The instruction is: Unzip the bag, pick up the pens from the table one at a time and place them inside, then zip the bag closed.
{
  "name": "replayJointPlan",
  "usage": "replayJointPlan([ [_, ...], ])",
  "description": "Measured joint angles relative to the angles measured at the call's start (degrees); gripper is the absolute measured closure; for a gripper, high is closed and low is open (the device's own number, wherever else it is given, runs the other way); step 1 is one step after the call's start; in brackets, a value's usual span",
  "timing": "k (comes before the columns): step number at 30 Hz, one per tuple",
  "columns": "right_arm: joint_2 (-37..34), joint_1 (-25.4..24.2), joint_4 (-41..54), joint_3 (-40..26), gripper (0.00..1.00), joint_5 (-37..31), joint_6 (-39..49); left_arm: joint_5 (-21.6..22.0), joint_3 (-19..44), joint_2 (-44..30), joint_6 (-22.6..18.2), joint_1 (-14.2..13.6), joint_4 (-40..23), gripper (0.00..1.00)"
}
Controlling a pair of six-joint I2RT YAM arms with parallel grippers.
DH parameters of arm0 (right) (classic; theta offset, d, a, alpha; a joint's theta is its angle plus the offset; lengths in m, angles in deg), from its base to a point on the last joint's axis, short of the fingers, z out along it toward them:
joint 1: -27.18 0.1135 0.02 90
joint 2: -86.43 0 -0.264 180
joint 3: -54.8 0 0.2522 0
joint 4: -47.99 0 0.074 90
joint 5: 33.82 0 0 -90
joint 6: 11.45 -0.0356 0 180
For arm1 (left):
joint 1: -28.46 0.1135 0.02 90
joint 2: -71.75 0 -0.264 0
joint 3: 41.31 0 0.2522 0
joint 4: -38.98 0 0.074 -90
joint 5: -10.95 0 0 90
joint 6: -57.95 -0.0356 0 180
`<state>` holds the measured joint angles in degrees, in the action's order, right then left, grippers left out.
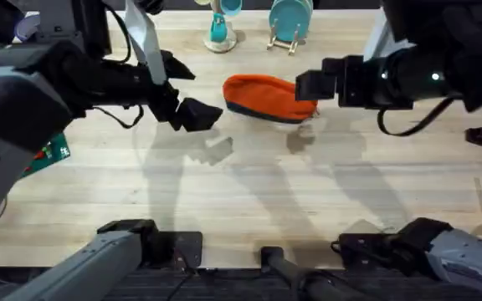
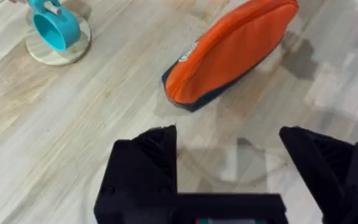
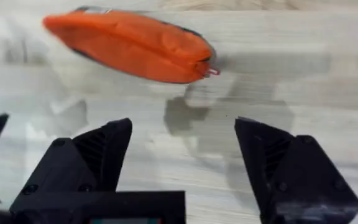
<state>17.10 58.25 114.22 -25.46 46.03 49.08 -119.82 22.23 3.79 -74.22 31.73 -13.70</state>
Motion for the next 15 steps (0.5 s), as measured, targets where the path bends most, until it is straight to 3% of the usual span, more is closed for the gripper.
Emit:
replayJointPlan([
  [15,1.0,2.3,9.1,0.0,0.006,0.2,7.1,4.7,0.0,10.8,2.1,0.0,-10.2,0.006],
])
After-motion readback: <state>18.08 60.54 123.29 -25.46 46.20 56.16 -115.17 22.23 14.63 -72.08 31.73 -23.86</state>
